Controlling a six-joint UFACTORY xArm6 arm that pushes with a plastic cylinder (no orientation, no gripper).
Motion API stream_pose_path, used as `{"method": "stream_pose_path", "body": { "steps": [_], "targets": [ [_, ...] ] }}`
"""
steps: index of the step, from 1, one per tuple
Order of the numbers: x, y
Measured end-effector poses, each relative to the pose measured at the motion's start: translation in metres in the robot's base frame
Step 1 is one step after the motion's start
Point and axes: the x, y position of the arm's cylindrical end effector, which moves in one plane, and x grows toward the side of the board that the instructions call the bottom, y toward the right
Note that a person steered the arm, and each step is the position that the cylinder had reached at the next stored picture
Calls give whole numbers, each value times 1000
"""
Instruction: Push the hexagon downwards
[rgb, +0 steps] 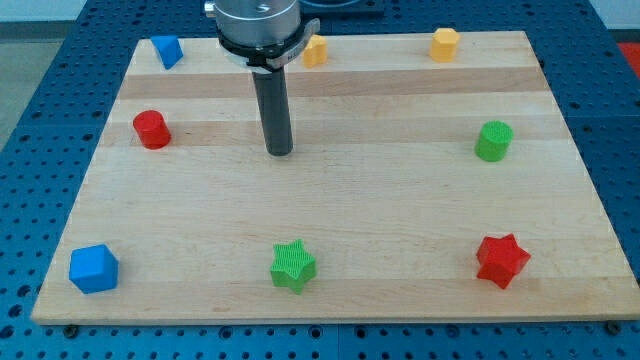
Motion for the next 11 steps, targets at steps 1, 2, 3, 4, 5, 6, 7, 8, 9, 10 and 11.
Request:
{"method": "stream_pose_path", "body": {
  "steps": [1, 2, 3, 4, 5, 6, 7, 8, 9, 10, 11],
  "targets": [
    [-3, 14],
    [-41, 84],
    [-78, 153],
    [-112, 230],
    [-149, 296],
    [-186, 302],
    [-223, 303],
    [-222, 302],
    [-222, 271],
    [-211, 223],
    [-210, 217]
  ]
}}
